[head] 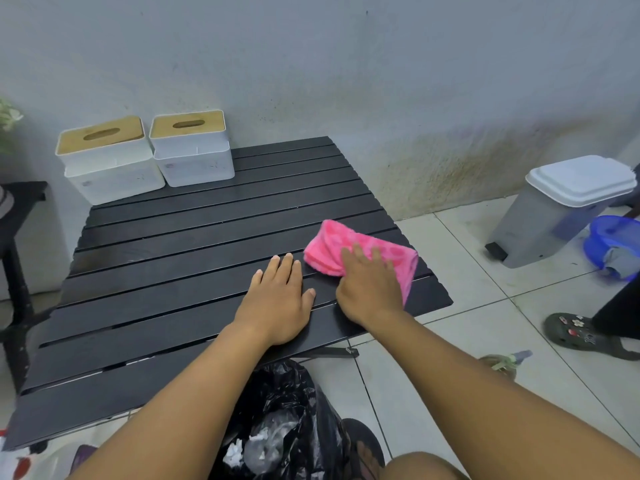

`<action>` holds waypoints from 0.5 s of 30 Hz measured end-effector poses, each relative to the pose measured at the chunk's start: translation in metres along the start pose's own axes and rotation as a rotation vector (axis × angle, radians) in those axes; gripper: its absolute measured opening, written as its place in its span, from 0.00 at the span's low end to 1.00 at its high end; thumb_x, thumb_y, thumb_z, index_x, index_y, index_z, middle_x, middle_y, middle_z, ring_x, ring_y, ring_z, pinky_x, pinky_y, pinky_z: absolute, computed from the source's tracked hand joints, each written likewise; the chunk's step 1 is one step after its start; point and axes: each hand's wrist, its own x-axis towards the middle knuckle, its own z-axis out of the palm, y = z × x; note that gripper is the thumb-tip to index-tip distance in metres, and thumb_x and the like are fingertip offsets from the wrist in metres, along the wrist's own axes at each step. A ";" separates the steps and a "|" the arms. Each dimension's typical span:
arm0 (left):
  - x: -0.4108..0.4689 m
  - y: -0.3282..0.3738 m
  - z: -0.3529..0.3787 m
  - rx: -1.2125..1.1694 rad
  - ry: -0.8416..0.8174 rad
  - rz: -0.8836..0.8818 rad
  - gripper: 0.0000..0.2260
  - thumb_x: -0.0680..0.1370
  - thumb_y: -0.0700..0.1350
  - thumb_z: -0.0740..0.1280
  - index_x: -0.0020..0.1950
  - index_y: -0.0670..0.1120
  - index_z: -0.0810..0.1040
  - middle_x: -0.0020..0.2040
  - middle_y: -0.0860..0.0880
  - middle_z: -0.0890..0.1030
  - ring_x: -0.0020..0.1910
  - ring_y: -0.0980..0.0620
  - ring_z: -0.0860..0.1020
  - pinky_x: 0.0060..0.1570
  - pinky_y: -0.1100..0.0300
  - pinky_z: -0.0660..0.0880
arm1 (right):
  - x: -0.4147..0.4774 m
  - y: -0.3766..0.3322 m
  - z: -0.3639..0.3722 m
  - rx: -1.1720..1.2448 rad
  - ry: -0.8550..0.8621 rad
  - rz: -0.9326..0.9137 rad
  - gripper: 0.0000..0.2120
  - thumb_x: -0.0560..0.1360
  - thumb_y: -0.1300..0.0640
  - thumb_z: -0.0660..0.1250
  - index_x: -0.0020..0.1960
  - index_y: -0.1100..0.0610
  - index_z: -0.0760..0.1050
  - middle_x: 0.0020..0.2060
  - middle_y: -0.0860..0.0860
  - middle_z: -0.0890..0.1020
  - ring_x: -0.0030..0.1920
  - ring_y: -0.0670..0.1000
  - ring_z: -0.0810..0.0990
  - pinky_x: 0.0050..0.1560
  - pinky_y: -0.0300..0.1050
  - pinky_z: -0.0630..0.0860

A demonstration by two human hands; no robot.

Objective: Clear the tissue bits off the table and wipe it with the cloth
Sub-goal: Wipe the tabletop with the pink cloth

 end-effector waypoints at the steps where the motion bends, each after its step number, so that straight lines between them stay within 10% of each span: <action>1: 0.001 -0.001 0.001 -0.010 0.008 0.009 0.29 0.84 0.56 0.48 0.82 0.44 0.50 0.82 0.47 0.47 0.81 0.46 0.44 0.78 0.46 0.48 | -0.006 -0.005 0.003 -0.004 -0.030 -0.065 0.29 0.77 0.59 0.56 0.77 0.51 0.58 0.78 0.50 0.60 0.78 0.60 0.53 0.77 0.59 0.50; 15: -0.003 0.001 -0.002 0.007 -0.017 -0.006 0.29 0.85 0.57 0.46 0.82 0.43 0.45 0.82 0.46 0.43 0.81 0.47 0.41 0.78 0.48 0.44 | 0.038 0.005 0.012 -0.006 -0.036 -0.026 0.27 0.81 0.51 0.52 0.79 0.47 0.53 0.80 0.48 0.53 0.79 0.58 0.47 0.77 0.60 0.46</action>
